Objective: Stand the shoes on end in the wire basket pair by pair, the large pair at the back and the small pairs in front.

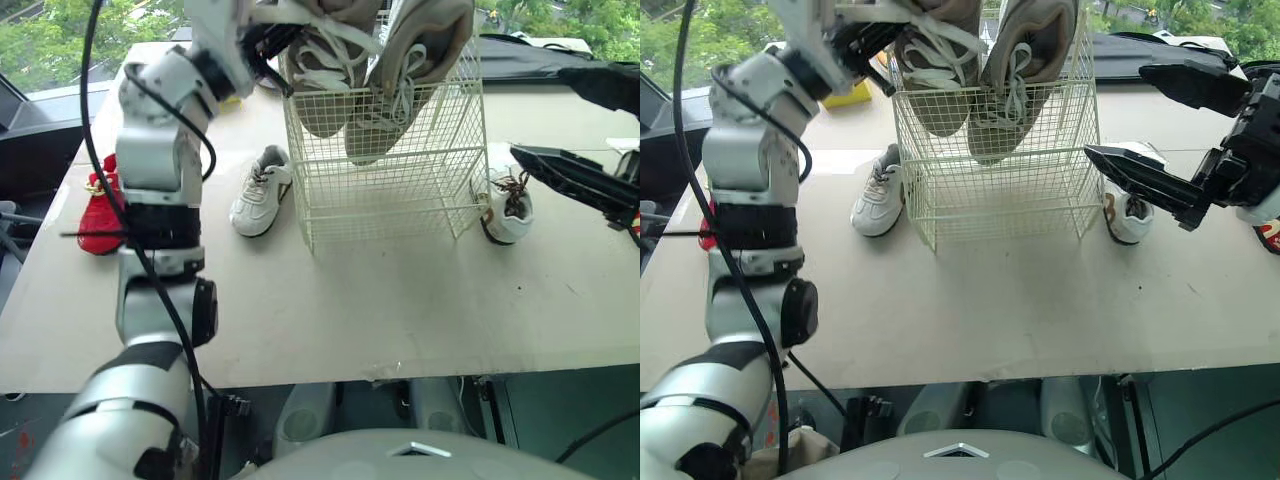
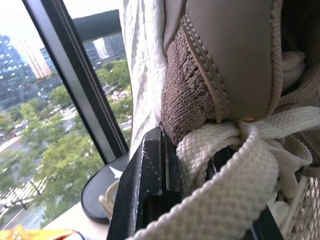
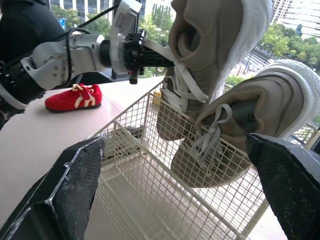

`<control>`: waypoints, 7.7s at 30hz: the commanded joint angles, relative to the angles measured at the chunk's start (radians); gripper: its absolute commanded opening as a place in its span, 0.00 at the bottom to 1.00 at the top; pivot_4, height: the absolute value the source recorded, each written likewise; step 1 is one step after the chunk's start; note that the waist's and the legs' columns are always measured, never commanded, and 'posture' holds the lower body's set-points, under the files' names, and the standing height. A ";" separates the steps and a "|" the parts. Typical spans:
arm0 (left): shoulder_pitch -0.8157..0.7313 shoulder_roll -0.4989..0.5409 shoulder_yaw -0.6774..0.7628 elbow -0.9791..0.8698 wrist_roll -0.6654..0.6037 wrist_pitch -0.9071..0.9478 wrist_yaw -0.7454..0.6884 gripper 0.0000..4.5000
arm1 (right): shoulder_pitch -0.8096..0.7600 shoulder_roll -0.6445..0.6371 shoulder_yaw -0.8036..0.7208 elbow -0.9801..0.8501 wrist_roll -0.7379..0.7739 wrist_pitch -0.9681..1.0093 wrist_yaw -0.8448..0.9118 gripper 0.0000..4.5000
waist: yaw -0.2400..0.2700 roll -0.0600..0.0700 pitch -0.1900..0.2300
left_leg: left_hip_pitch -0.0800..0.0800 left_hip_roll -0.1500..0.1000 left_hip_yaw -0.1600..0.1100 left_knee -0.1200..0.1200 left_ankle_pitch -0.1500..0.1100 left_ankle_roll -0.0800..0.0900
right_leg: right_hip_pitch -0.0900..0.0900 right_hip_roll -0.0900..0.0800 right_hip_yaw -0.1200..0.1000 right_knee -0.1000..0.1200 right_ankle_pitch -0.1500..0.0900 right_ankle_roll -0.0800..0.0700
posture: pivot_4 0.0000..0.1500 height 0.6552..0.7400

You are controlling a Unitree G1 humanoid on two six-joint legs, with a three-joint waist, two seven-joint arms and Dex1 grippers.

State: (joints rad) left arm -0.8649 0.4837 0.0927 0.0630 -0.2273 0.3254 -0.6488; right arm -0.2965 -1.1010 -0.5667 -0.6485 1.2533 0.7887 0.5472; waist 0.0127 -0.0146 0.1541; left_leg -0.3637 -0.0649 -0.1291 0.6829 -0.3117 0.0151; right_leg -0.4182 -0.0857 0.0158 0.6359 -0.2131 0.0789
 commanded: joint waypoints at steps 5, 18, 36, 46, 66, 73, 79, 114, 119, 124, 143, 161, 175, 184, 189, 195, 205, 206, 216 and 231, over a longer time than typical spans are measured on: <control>0.169 -0.112 -0.013 -0.190 -0.059 0.306 0.183 0.05 | 0.209 0.040 0.033 -0.142 -0.239 -0.040 -0.013 1.00 | 0.004 0.001 -0.005 | 0.002 0.000 0.000 -0.002 0.000 0.000 | 0.002 0.001 0.000 0.000 0.000 0.001 | 1.00 1.00; 0.158 -0.221 0.064 -0.261 -0.234 0.785 0.331 0.04 | 0.203 0.108 0.103 -0.132 -0.344 -0.081 0.006 1.00 | 0.024 0.003 -0.008 | 0.006 -0.002 -0.002 0.002 0.000 0.000 | 0.009 0.000 -0.002 -0.001 -0.001 0.004 | 1.00 1.00; 0.029 -0.209 0.051 -0.197 -0.256 0.725 0.302 0.52 | 0.107 0.183 0.073 -0.102 -0.256 -0.091 -0.056 1.00 | 0.042 0.008 -0.012 | 0.002 -0.003 -0.004 0.000 -0.001 0.001 | 0.009 0.000 -0.004 -0.008 -0.002 0.005 | 1.00 1.00; 0.258 0.020 0.205 -0.515 -0.428 0.663 0.113 0.91 | 0.099 0.199 0.132 -0.073 -0.310 -0.128 -0.020 1.00 | 0.001 0.008 -0.010 | 0.002 -0.002 -0.004 -0.003 -0.001 0.000 | 0.006 0.000 -0.002 -0.007 -0.002 0.005 | 1.00 1.00; 0.517 0.193 -0.015 -0.725 -0.745 0.566 -0.283 0.96 | 0.683 0.240 -0.168 -0.060 -0.674 -0.063 -0.004 1.00 | 0.009 0.009 -0.005 | 0.001 -0.002 0.000 -0.007 -0.001 0.001 | 0.003 0.000 0.002 -0.009 -0.001 0.003 | 1.00 1.00; 0.381 0.105 -0.156 -0.596 -0.676 0.498 -0.318 0.96 | 0.683 0.243 -0.301 0.031 -0.708 0.122 -0.097 1.00 | -0.003 0.008 -0.004 | 0.004 -0.001 0.006 -0.007 -0.001 0.001 | 0.004 0.002 0.007 -0.009 0.000 0.002 | 1.00 1.00; 0.326 0.060 -0.176 -0.544 -0.668 0.468 -0.332 0.96 | 0.456 0.237 -0.248 0.208 -0.674 0.190 -0.127 1.00 | -0.003 0.009 -0.003 | 0.004 0.000 0.010 -0.007 -0.001 0.001 | 0.003 0.004 0.008 -0.009 0.000 0.001 | 1.00 1.00; 0.286 0.212 -0.083 -0.583 -0.737 0.555 -0.218 0.96 | 0.247 0.771 0.419 0.191 -0.981 -0.044 -0.514 1.00 | -0.006 0.009 0.000 | 0.003 -0.001 0.006 -0.011 0.000 0.000 | -0.002 0.004 0.007 -0.009 0.000 0.002 | 1.00 1.00; 0.270 0.203 -0.102 -0.567 -0.716 0.547 -0.225 1.00 | 0.239 0.787 0.428 0.243 -1.029 -0.148 -0.508 0.55 | -0.012 0.009 0.000 | 0.002 -0.001 0.006 -0.012 0.000 0.000 | -0.003 0.004 0.007 -0.008 0.000 0.002 | 1.00 1.00; 0.294 0.185 -0.090 -0.567 -0.705 0.548 -0.194 1.00 | 0.281 0.738 0.412 0.243 -1.069 -0.223 -0.456 0.42 | -0.021 0.009 0.000 | 0.002 -0.001 0.006 -0.012 0.000 0.000 | -0.005 0.004 0.008 -0.008 0.000 0.002 | 1.00 1.00; -0.195 0.293 -0.145 -0.115 -0.746 0.803 -0.490 1.00 | 0.536 -0.026 -0.399 -0.007 -0.633 -0.351 0.625 0.40 | -0.042 0.010 0.006 | 0.007 0.001 0.013 -0.010 -0.001 0.001 | 0.001 0.009 0.009 -0.005 0.000 0.002 | 1.00 1.00; -0.395 0.234 -0.466 0.014 -0.461 0.672 -0.954 1.00 | -0.370 -0.087 0.512 0.223 -0.686 -0.698 0.885 0.40 | -0.048 0.006 0.016 | -0.007 0.001 0.007 -0.002 0.000 0.001 | -0.005 0.004 0.002 -0.008 0.000 0.002 | 1.00 1.00; -0.343 0.231 -0.538 -0.100 -0.526 0.923 -0.943 0.42 | -0.649 0.148 0.694 0.301 -0.829 -0.742 0.945 0.40 | -0.053 0.006 0.016 | -0.026 -0.001 0.006 0.008 0.000 0.000 | -0.031 0.000 0.003 0.010 0.000 0.002 | 1.00 1.00; -0.196 0.250 -0.269 -0.179 -0.618 1.010 -0.761 0.11 | -0.623 0.176 0.680 0.348 -0.847 -0.656 0.910 1.00 | -0.052 0.006 0.016 | -0.028 -0.002 0.005 0.015 0.000 0.000 | -0.031 0.000 0.003 0.013 0.000 0.002 | 1.00 1.00; -0.005 0.107 0.149 -0.293 -0.788 1.038 -0.426 0.11 | -0.492 0.101 0.524 0.386 -0.692 -0.305 0.780 1.00 | -0.040 0.007 0.016 | -0.031 -0.002 0.003 0.019 0.000 0.000 | -0.033 -0.001 0.002 0.014 0.001 0.002 | 1.00 1.00; 0.195 0.004 0.312 -0.485 -0.786 0.820 -0.223 0.11 | -0.403 0.246 0.395 0.302 -0.331 0.167 0.446 1.00 | -0.025 0.006 0.015 | -0.029 -0.002 0.003 0.018 0.000 0.000 | -0.032 -0.003 0.003 0.018 0.002 0.000 | 1.00 1.00; 0.319 -0.010 0.260 -0.561 -0.847 0.692 -0.132 0.11 | -0.367 0.549 0.350 0.264 0.327 0.279 -0.188 1.00 | -0.011 0.006 0.015 | -0.028 -0.003 0.004 0.020 0.000 0.000 | -0.032 -0.002 0.004 0.021 0.002 0.000 | 1.00 1.00; 0.319 -0.006 0.251 -0.559 -0.847 0.681 -0.132 0.11 | -0.369 0.553 0.364 0.261 0.338 0.277 -0.205 1.00 | -0.013 0.006 0.015 | -0.027 -0.003 0.004 0.019 0.000 0.000 | -0.032 -0.002 0.004 0.021 0.002 0.000 | 1.00 1.00; 0.329 -0.005 0.211 -0.560 -0.947 0.646 -0.084 0.11 | -0.375 0.582 0.455 0.258 0.327 0.265 -0.233 0.50 | -0.027 0.006 0.015 | -0.027 -0.002 0.004 0.019 0.000 0.000 | -0.032 0.000 0.004 0.021 0.002 0.000 | 1.00 1.00; 0.513 0.205 0.373 -0.587 -1.122 0.648 0.024 0.69 | -0.388 0.467 0.327 0.240 0.058 0.057 -0.101 0.09 | -0.028 0.006 0.015 | -0.024 -0.002 0.006 0.016 0.000 0.000 | -0.032 0.001 0.007 0.021 0.002 0.000 | 1.00 1.00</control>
State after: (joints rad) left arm -0.3685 0.6605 0.4216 -0.4638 -1.2970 0.9888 -0.6306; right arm -0.6581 -0.6307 -0.1941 -0.3821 1.3320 0.9147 0.3813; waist -0.0151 -0.0087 0.1690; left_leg -0.3875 -0.0668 -0.1225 0.6989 -0.3120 0.0152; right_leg -0.4499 -0.0849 0.0231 0.6566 -0.2111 0.0786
